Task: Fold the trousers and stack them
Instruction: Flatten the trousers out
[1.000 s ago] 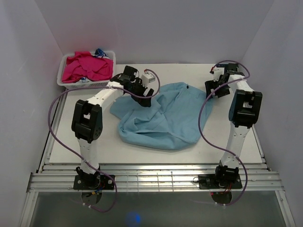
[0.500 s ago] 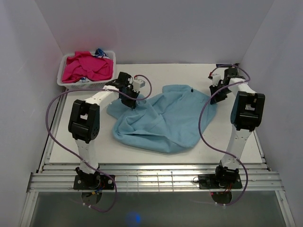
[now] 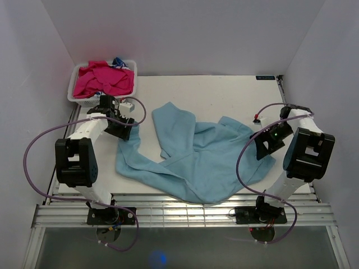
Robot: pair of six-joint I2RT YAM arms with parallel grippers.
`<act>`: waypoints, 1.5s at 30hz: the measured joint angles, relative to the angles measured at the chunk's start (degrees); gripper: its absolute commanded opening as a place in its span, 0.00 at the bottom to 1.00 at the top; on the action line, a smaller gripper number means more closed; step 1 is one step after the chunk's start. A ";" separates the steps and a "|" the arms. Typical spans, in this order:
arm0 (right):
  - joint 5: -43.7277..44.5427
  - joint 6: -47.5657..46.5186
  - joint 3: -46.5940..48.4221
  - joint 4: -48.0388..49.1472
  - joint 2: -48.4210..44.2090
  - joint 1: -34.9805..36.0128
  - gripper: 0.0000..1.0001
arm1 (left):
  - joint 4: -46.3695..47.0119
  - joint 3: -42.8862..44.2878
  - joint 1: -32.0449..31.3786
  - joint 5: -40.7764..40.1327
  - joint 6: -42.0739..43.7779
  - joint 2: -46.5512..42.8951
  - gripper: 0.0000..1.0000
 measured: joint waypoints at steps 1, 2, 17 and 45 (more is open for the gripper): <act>-1.36 -0.79 2.03 -1.90 0.15 -0.02 0.90 | -0.94 -0.09 -0.11 0.68 0.57 -0.04 0.87; -2.64 -0.90 5.25 -3.56 0.46 -0.35 0.90 | -1.49 -0.07 0.00 1.95 0.87 -0.22 0.90; -12.94 19.69 48.83 6.75 28.13 9.53 0.86 | 1.40 27.47 -5.01 19.43 -7.85 8.22 0.95; -6.91 27.08 31.82 20.74 18.86 5.92 0.08 | 11.15 24.63 -19.78 -11.23 -14.75 27.56 0.00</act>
